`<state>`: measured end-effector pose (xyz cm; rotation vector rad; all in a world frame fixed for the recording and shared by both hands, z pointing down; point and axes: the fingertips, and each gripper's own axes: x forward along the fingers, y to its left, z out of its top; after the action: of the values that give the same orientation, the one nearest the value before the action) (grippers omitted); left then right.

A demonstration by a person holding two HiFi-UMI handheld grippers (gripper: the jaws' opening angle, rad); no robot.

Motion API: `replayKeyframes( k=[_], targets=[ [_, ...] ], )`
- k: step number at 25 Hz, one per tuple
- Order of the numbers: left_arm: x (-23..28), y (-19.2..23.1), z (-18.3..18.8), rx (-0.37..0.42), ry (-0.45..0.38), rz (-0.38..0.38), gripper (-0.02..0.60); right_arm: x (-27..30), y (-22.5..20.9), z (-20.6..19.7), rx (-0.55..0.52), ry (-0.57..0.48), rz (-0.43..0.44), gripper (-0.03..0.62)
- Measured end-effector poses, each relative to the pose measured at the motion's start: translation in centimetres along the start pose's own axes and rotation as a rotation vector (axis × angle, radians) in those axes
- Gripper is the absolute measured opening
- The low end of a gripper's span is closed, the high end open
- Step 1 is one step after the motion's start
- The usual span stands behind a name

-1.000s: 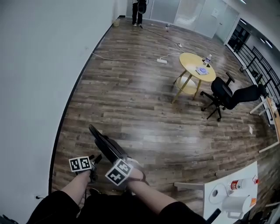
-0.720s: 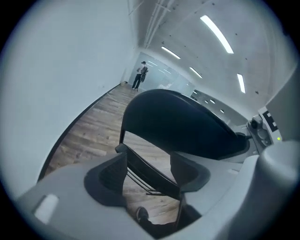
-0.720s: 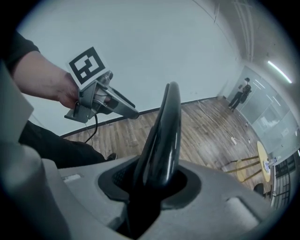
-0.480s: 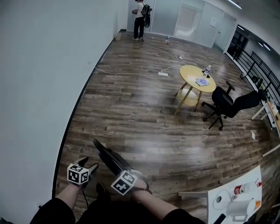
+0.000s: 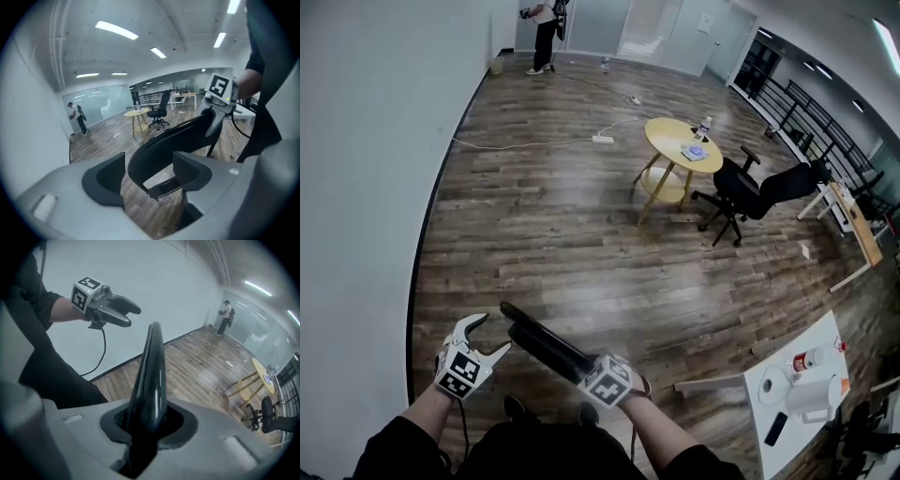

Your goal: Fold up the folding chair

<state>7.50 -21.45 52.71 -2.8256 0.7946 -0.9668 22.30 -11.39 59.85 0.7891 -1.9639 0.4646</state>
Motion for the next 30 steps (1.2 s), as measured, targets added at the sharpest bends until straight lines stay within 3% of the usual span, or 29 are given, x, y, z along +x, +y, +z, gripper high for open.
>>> replayKeyframes(
  k=[6, 12, 18, 25, 30],
  targets=[
    [1.7, -1.3, 2.0, 0.416, -0.022, -0.165, 0.327, -0.3, -0.4, -0.1, 0.018, 0.001, 0.001, 0.085],
    [3.2, -3.4, 3.9, 0.62, -0.061, -0.302, 0.327, -0.3, 0.3, -0.5, 0.016, 0.005, -0.007, 0.085],
    [5.3, -6.5, 2.5, 0.85, 0.019, -0.477, 0.327, 0.2, 1.1, 0.3, 0.006, 0.002, -0.011, 0.084],
    [7.6, -8.7, 0.1, 0.959, 0.161, -0.604, 0.309, 0.7, 2.0, 0.7, -0.006, -0.003, -0.013, 0.084],
    [8.0, -9.2, -1.1, 1.027, 0.236, -0.671, 0.179, 0.7, 2.1, 1.2, -0.002, -0.007, -0.008, 0.084]
  ],
)
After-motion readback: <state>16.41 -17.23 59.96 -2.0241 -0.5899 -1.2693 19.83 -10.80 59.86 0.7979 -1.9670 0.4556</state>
